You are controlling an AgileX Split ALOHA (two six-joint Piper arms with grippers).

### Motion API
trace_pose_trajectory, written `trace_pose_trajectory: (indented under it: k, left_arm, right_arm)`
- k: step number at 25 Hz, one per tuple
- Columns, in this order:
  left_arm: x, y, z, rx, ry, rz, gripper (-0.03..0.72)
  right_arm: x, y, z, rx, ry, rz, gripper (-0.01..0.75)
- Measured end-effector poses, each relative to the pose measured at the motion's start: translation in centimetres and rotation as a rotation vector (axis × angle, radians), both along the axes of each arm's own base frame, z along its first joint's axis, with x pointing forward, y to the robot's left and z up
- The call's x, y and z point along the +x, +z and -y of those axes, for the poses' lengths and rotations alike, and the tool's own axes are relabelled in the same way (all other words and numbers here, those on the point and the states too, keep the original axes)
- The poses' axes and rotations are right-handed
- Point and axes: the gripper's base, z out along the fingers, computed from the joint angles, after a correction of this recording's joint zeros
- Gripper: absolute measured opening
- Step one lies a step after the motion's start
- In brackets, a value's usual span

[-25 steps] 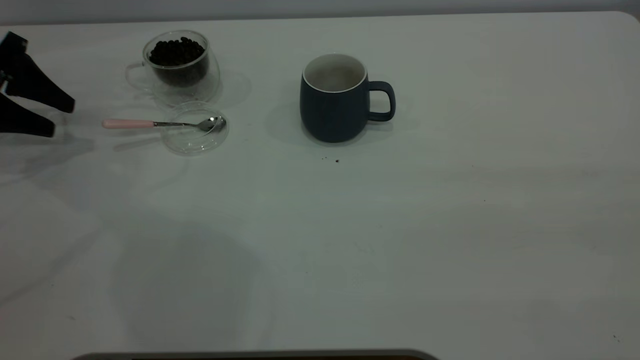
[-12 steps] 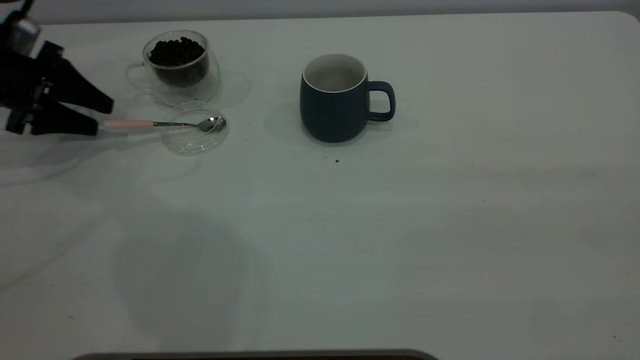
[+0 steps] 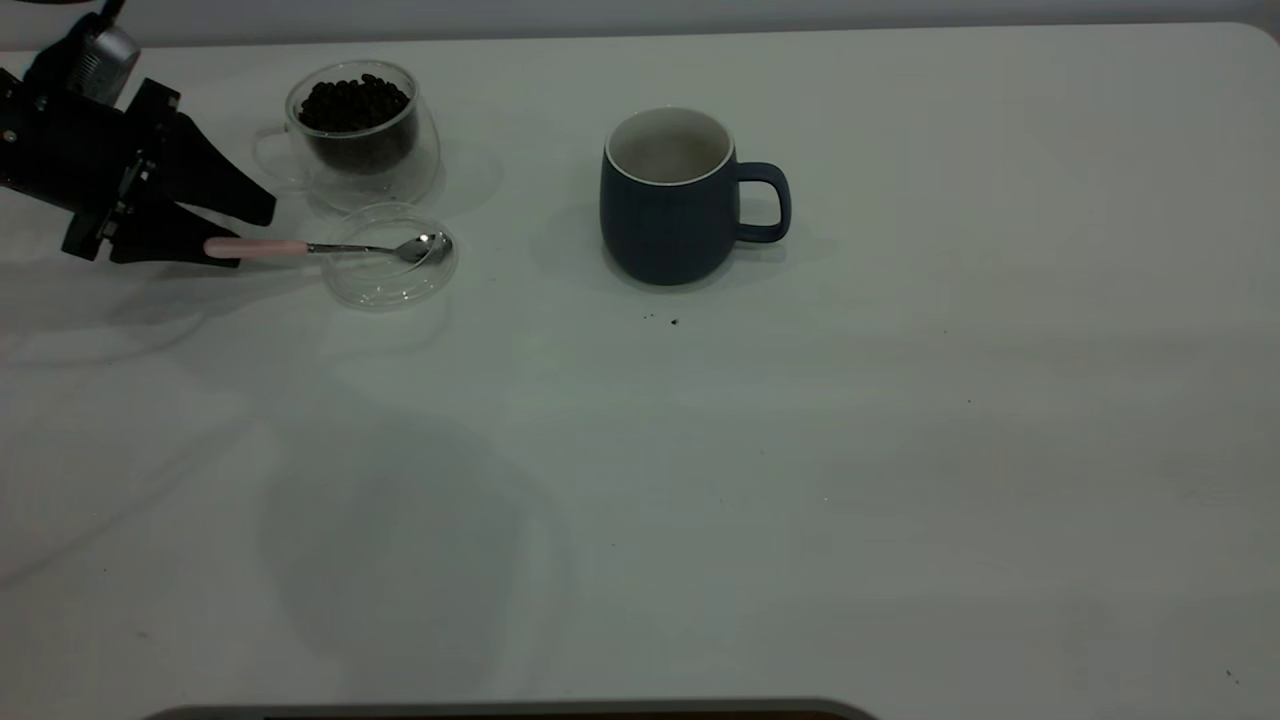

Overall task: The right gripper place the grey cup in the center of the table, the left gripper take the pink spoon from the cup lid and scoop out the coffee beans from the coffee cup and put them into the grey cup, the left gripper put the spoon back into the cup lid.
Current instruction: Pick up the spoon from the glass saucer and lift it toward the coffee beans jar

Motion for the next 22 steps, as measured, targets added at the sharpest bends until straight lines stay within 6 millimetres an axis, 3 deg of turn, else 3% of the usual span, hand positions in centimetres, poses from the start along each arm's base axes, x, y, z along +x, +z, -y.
trace_pose_trajectory:
  k: [17,22]
  left_arm:
    - [-0.12,-0.40,0.48,-0.002,0.012,-0.047,0.547]
    - [-0.13,-0.43,0.48,-0.004,0.021,-0.056,0.513]
  right_arm:
    - [0.00,0.00,0.00,0.000,0.000,0.000,0.507]
    - [0.00,0.00,0.00,0.000,0.000,0.000,0.507]
